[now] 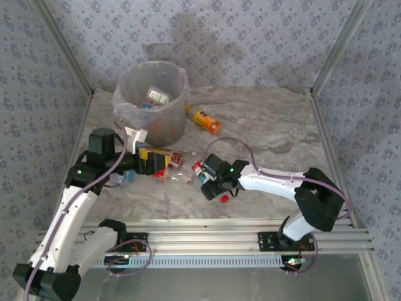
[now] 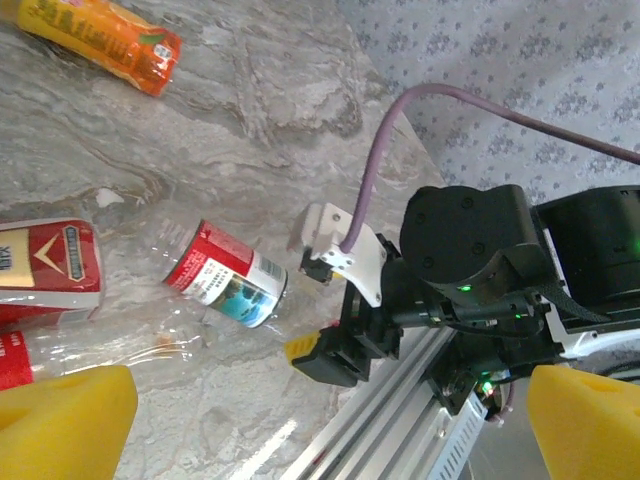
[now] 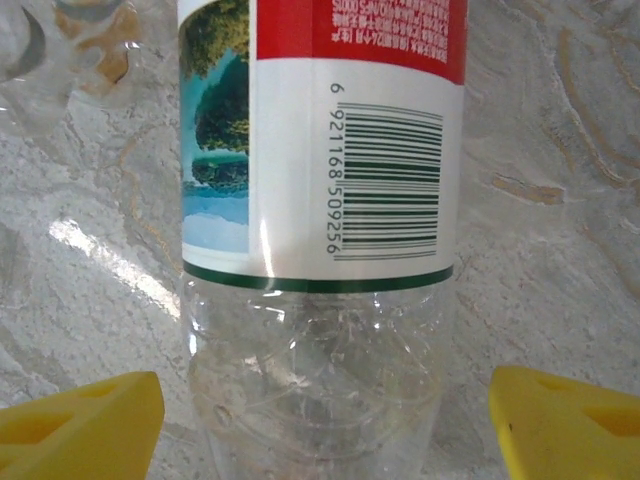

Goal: Put the plastic bottles in the bin

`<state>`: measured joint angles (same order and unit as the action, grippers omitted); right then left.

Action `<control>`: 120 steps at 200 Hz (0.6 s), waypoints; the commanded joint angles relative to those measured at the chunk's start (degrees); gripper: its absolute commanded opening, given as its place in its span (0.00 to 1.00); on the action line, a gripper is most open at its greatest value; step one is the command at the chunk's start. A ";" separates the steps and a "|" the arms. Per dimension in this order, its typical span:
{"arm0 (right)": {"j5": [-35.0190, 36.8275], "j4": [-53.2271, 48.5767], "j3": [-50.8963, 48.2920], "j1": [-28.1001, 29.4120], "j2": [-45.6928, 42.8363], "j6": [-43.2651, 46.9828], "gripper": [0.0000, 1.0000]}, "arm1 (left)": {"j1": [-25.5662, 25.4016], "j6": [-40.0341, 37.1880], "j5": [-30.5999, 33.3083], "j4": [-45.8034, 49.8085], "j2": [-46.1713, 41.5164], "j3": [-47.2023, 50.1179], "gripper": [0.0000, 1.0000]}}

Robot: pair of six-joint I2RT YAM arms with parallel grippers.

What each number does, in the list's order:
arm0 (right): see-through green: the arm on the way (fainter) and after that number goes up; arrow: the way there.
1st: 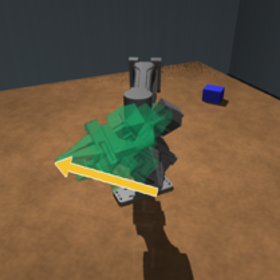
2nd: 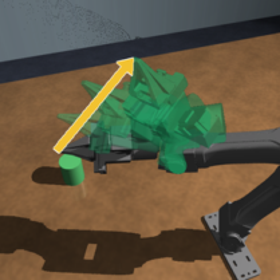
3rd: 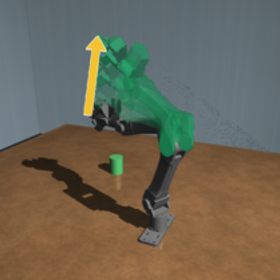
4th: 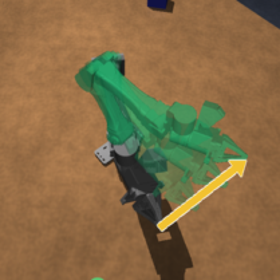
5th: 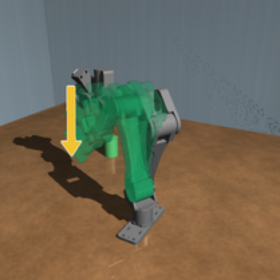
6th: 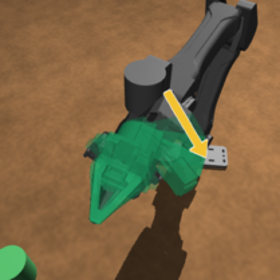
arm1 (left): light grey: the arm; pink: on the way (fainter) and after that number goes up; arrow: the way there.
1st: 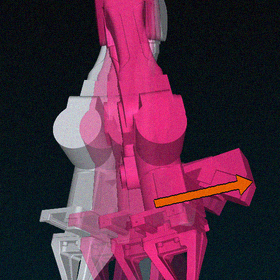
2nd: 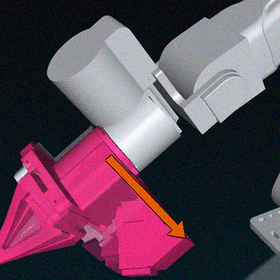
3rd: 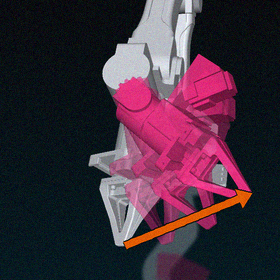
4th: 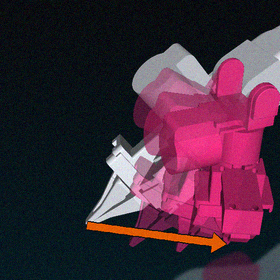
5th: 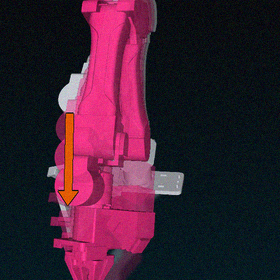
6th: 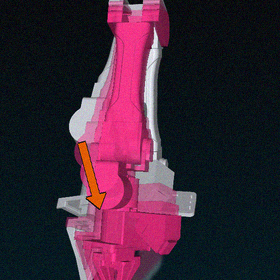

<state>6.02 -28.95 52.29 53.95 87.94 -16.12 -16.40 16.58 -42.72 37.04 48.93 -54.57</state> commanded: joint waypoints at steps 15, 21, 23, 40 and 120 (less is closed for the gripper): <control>-1.24 4.23 -1.63 -1.13 2.90 -1.83 0.85 | -4.47 0.60 3.43 -2.71 1.94 -0.28 1.00; -1.26 4.71 -1.75 -1.24 3.15 -1.88 0.84 | -5.27 0.68 4.48 -2.85 2.32 -0.17 1.00; -1.23 4.85 -1.75 -1.29 3.19 -1.83 0.84 | -5.52 0.70 4.84 -2.89 2.42 -0.18 0.99; -1.61 6.08 -2.40 -1.63 3.29 -2.00 0.80 | -7.28 1.69 7.26 -4.23 3.33 0.15 1.00; -5.65 10.48 -5.80 -5.72 -4.21 -2.24 0.62 | -14.97 16.40 13.73 -23.69 9.11 6.90 1.00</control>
<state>2.76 -19.86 47.48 49.71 88.18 -17.63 -29.28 26.33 -31.38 23.11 56.16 -49.34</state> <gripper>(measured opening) 0.640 0.995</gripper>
